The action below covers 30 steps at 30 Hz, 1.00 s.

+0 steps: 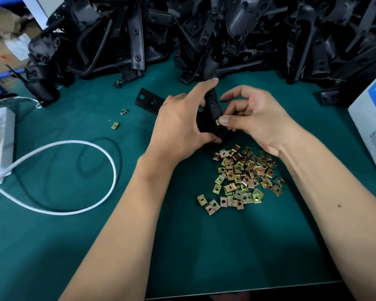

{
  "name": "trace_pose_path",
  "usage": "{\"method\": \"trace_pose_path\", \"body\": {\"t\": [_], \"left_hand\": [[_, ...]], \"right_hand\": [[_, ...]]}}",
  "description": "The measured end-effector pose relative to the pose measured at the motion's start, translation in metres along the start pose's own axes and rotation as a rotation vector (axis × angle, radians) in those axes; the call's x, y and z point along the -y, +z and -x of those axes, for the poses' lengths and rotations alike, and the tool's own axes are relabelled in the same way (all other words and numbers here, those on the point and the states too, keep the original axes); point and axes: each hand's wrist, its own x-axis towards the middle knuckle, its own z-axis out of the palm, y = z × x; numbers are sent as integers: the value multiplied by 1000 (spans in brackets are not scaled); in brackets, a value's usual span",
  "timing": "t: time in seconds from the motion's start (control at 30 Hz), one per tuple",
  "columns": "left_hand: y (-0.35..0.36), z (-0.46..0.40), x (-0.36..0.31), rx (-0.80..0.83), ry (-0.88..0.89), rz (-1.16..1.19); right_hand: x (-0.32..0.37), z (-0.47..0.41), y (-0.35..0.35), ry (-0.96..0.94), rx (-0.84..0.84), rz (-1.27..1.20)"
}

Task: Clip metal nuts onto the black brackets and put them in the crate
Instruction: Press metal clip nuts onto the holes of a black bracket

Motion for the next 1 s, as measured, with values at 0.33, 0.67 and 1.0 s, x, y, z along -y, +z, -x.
{"method": "trace_pose_path", "body": {"t": [0.33, 0.67, 1.0], "left_hand": [[-24, 0, 36, -473, -412, -18], [-20, 2, 25, -443, -443, 59], [-9, 3, 15, -335, -368, 78]], "right_hand": [[-13, -4, 24, -238, -166, 679], [2, 0, 7, -165, 85, 712], [20, 12, 8, -35, 424, 866]]}}
